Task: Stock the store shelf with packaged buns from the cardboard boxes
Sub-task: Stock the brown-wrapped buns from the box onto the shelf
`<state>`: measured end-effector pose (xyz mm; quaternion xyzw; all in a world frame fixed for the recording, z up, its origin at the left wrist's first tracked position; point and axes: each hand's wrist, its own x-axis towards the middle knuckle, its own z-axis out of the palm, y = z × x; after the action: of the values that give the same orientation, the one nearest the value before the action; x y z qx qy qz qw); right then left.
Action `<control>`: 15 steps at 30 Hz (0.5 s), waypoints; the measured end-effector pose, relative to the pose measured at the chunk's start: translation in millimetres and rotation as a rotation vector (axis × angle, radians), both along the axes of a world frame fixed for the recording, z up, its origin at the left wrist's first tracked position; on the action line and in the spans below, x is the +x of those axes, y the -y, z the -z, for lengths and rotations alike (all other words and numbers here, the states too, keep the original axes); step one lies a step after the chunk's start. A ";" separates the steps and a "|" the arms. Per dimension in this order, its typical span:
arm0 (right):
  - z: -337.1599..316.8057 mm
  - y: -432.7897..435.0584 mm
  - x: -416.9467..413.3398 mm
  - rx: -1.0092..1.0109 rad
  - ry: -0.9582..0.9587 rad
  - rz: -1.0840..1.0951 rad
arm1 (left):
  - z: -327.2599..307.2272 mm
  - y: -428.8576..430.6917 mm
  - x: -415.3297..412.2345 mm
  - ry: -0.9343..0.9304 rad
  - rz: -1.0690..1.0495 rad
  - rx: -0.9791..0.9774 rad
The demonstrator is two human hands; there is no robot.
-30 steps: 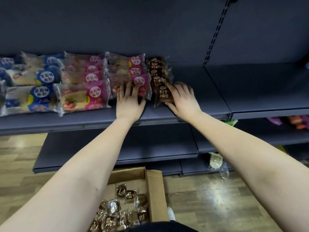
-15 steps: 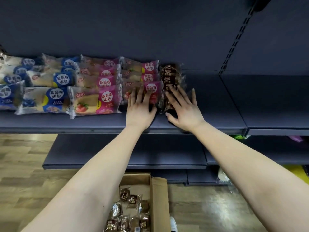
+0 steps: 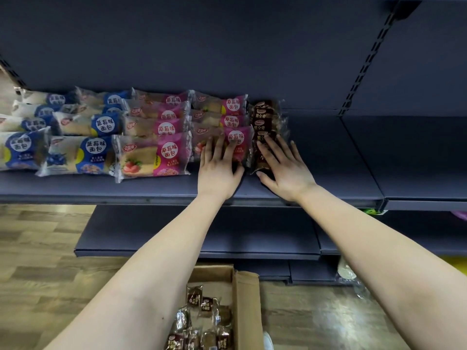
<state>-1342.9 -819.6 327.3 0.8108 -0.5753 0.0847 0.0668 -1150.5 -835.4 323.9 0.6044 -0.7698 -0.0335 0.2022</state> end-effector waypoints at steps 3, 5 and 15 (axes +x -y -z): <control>-0.6 -3.7 1.3 -0.116 0.005 -0.045 | -0.1 1.0 0.3 -0.002 0.006 -0.001; 1.1 -6.7 2.4 -0.212 -0.003 -0.067 | -0.4 0.7 0.4 -0.012 0.008 0.010; -12.1 -30.8 41.9 -0.376 0.036 -0.171 | -1.7 -31.6 17.1 -0.052 0.118 -0.158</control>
<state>-1301.1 -788.8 339.4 0.8284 -0.4793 0.2105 0.1992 -1133.4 -803.9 325.6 0.5392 -0.7987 -0.0001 0.2670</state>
